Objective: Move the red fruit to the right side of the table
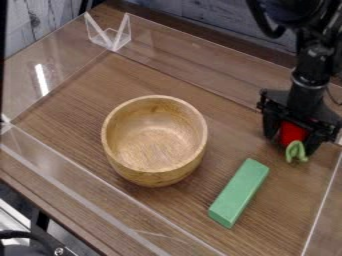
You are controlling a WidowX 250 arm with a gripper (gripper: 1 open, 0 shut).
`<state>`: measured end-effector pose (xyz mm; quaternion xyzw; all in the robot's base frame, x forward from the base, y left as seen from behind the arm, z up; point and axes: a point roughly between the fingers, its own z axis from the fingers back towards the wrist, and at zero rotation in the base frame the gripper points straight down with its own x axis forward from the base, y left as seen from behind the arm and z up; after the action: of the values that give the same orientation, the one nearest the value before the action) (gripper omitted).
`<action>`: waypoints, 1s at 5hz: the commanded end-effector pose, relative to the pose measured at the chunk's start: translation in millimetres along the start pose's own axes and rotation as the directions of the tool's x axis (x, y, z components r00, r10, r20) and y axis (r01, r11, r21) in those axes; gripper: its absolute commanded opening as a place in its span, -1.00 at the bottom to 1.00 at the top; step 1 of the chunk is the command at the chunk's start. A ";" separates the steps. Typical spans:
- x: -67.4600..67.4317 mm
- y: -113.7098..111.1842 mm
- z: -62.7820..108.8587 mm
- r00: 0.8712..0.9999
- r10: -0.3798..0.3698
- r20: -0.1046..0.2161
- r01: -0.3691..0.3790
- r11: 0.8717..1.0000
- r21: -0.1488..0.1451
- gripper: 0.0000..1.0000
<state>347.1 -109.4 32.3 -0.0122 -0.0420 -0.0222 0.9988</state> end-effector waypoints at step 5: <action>10.8 74.0 114.5 0.960 0.214 0.181 -0.213 0.977 -0.023 1.00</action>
<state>350.1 -30.5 126.1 -0.0152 -0.1039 0.0927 0.9901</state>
